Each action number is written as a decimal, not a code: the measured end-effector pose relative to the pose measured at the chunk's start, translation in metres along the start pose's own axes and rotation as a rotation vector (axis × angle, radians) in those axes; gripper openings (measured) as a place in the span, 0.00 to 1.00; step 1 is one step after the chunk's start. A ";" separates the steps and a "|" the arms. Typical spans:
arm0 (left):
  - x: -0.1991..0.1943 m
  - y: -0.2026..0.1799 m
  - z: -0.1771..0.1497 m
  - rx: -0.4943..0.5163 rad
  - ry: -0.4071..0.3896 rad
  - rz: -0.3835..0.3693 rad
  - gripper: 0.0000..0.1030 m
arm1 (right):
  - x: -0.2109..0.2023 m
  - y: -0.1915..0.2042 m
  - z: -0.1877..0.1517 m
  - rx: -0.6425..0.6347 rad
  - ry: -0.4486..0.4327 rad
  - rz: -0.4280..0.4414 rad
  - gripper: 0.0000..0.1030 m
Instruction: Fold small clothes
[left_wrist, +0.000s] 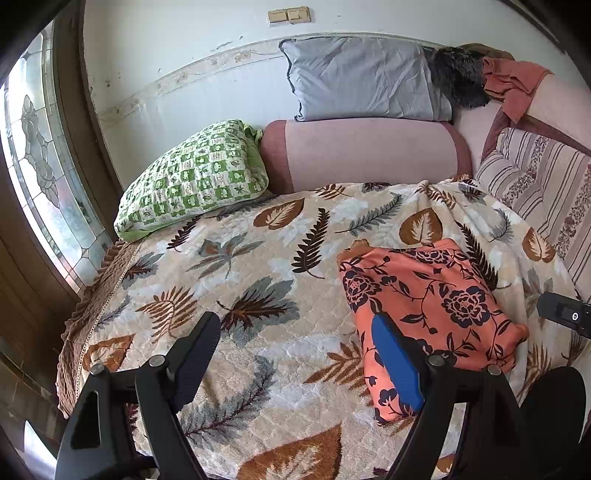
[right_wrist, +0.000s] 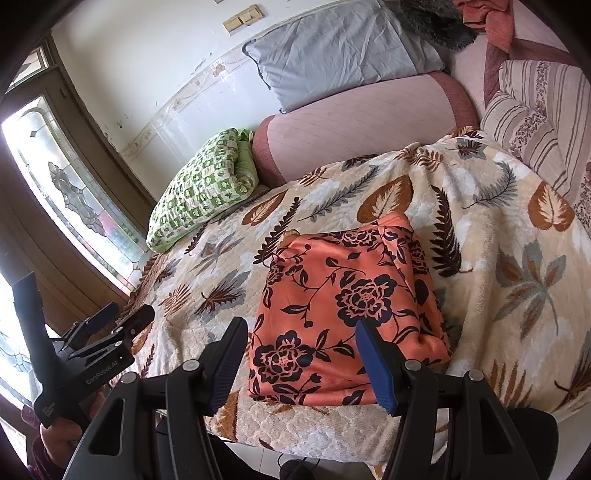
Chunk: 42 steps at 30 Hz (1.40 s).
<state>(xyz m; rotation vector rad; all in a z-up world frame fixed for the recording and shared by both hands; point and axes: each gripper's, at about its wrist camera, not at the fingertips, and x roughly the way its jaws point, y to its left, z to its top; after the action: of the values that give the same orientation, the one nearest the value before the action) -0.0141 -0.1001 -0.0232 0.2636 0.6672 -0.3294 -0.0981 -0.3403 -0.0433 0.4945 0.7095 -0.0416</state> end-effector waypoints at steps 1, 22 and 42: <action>0.002 0.000 -0.001 0.002 0.004 -0.001 0.82 | 0.001 -0.002 0.000 0.003 0.000 -0.002 0.64; 0.168 -0.037 0.002 -0.086 0.423 -0.414 0.89 | 0.128 -0.157 0.038 0.287 0.305 0.038 0.74; 0.082 -0.051 0.010 0.062 0.144 -0.120 0.89 | 0.058 -0.066 0.020 0.061 0.043 -0.092 0.74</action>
<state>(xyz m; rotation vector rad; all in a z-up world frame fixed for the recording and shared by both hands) 0.0324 -0.1676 -0.0746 0.3094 0.8173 -0.4495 -0.0546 -0.4004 -0.0951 0.5219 0.7743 -0.1396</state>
